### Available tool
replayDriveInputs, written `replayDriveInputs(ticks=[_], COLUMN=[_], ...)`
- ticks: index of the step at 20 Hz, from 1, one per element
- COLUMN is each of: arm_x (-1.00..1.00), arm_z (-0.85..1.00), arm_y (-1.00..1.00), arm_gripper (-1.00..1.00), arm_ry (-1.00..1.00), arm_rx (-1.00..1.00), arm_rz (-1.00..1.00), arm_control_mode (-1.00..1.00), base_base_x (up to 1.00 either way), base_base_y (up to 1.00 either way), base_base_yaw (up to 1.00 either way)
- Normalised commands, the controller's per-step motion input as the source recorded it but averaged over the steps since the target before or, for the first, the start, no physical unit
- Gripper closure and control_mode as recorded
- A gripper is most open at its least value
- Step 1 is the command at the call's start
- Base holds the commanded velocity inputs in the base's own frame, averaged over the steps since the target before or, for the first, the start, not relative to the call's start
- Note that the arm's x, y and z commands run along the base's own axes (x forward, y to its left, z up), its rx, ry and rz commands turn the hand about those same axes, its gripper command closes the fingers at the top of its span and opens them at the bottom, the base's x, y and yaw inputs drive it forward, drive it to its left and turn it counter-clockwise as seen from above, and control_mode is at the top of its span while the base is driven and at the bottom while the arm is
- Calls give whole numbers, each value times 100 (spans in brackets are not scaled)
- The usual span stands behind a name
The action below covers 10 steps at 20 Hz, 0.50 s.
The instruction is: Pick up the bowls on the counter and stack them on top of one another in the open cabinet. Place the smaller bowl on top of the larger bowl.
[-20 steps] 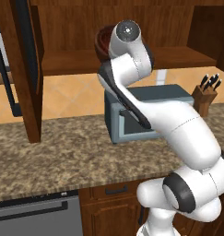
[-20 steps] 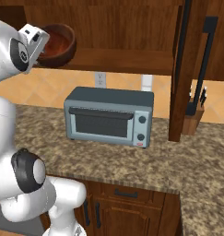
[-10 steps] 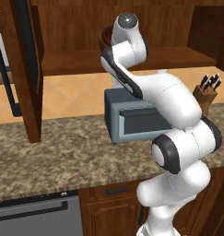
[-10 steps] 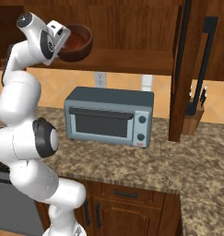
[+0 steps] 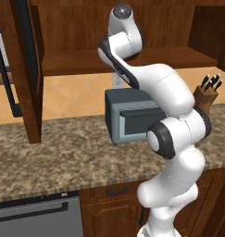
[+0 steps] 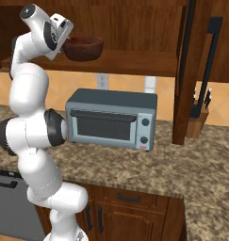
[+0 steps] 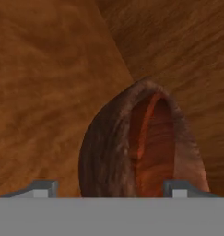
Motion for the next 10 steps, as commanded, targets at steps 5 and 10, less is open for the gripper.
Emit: replayDriveInputs(ticks=[5, 10], arm_x=[-100, -100], arm_z=[-2, -30], arm_y=[7, 0], arm_gripper=[-100, -100], arm_ry=[-4, -1], arm_rx=[-6, -7], arm_rz=[8, 7], arm_control_mode=[-100, -100], base_base_x=[0, 0], base_base_y=[0, 0], base_base_yaw=[0, 0])
